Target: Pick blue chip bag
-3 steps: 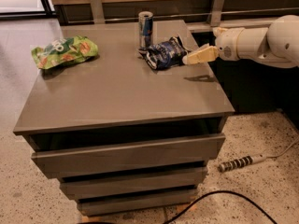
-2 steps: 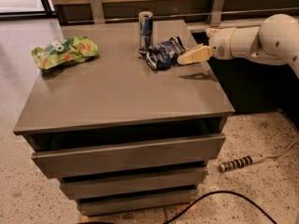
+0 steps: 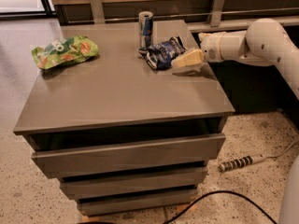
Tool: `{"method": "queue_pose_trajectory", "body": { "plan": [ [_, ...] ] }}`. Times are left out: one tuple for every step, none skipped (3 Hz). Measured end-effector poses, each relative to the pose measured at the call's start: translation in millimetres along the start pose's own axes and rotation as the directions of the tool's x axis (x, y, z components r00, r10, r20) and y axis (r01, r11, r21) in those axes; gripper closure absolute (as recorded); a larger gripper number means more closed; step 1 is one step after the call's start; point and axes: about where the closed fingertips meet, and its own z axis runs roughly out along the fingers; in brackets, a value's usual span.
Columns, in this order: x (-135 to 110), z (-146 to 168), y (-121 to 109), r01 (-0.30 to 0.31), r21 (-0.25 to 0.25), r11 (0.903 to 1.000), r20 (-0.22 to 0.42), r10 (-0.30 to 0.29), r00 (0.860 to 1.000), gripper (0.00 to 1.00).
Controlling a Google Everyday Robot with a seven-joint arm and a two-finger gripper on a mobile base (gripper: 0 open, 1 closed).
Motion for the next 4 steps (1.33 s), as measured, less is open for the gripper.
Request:
{"method": "queue_pose_trajectory", "body": {
  "plan": [
    [5, 9, 1, 0.002, -0.007, 1.0, -0.002, -0.002, 1.0, 0.26],
    [8, 15, 3, 0.006, -0.017, 0.9998, -0.004, -0.006, 1.0, 0.48],
    [8, 15, 2, 0.011, -0.014, 0.9998, -0.004, -0.011, 1.0, 0.72],
    [5, 2, -3, 0.016, 0.011, 0.9998, -0.005, -0.016, 1.0, 0.95]
  ]
}}
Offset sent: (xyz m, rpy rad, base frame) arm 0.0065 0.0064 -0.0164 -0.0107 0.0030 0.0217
